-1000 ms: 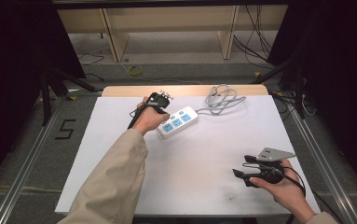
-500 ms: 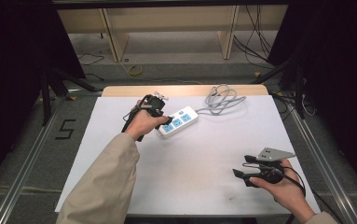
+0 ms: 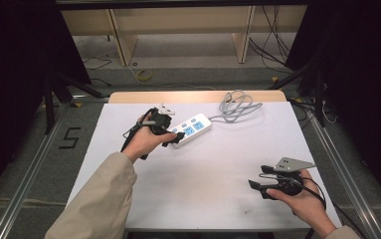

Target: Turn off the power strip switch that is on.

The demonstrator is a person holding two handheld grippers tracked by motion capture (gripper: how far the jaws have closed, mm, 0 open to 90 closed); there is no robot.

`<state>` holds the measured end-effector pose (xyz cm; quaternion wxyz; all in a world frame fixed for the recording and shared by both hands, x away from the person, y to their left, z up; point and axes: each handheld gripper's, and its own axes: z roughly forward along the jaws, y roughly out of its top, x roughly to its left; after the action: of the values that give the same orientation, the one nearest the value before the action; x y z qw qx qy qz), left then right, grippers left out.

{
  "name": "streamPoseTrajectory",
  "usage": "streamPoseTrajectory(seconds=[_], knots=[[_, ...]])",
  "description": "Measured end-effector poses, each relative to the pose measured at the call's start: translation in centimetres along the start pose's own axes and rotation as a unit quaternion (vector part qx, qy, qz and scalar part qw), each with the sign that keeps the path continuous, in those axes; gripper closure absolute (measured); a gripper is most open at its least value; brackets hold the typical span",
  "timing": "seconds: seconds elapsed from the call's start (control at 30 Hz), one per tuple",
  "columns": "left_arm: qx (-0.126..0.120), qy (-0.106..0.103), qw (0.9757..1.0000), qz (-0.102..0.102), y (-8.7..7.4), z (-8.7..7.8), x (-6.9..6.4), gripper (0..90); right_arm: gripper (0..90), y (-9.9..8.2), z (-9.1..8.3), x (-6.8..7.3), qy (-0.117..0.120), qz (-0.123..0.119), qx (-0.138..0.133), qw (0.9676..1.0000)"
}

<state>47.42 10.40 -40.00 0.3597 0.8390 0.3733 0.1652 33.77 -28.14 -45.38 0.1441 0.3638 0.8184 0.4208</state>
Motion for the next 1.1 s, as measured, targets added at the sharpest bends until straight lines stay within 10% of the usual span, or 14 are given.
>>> streamPoseTrajectory(seconds=[0.87, 1.1], knots=[[-0.062, -0.009, 0.9980, -0.001, -9.7, -5.3, -3.9, 24.5, 26.9, 0.0, 0.0, -0.1, 0.001, -0.002, 0.000, 1.0000], [-0.051, 0.000, 0.9984, 0.025, -12.2, -6.3, -5.4, 23.9, 26.7, 0.0, -0.2, -0.1, 0.000, -0.001, -0.005, 1.0000]])
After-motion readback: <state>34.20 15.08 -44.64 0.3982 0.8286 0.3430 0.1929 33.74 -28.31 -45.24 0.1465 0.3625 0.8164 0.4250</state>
